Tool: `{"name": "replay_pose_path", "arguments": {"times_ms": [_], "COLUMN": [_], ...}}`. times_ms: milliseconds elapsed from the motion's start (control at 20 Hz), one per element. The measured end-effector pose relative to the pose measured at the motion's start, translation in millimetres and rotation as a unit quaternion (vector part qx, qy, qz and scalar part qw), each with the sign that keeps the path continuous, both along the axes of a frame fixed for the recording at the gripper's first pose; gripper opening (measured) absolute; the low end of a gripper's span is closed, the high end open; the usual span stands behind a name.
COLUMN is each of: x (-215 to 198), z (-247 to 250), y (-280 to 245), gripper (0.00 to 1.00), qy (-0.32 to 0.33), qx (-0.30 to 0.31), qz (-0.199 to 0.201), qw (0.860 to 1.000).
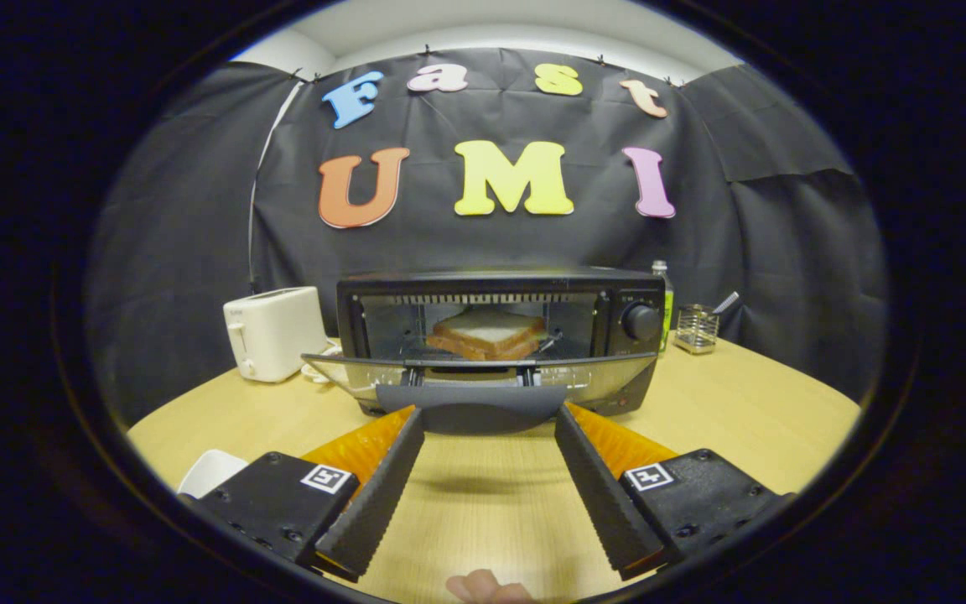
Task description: Open the toaster oven, put the food inside, and close the toaster oven door.
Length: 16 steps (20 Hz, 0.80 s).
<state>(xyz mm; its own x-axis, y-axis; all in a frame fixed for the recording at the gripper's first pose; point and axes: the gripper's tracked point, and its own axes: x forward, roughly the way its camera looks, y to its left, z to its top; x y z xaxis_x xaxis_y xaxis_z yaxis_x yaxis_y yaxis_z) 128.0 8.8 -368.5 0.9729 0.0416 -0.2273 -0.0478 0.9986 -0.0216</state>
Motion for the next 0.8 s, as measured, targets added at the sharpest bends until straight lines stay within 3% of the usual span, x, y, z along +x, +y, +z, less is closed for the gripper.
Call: {"name": "replay_pose_path", "arguments": {"times_ms": [200, 300, 800], "x": [39, 41, -67], "z": [43, 88, 275], "y": [2, -4, -12], "gripper": [1.00, 1.00, 1.00], "qy": [0.050, 0.039, -0.042], "qx": [0.033, 0.053, 0.045], "qz": [-0.005, -0.014, -0.007], "qw": [0.998, 0.998, 0.998]}}
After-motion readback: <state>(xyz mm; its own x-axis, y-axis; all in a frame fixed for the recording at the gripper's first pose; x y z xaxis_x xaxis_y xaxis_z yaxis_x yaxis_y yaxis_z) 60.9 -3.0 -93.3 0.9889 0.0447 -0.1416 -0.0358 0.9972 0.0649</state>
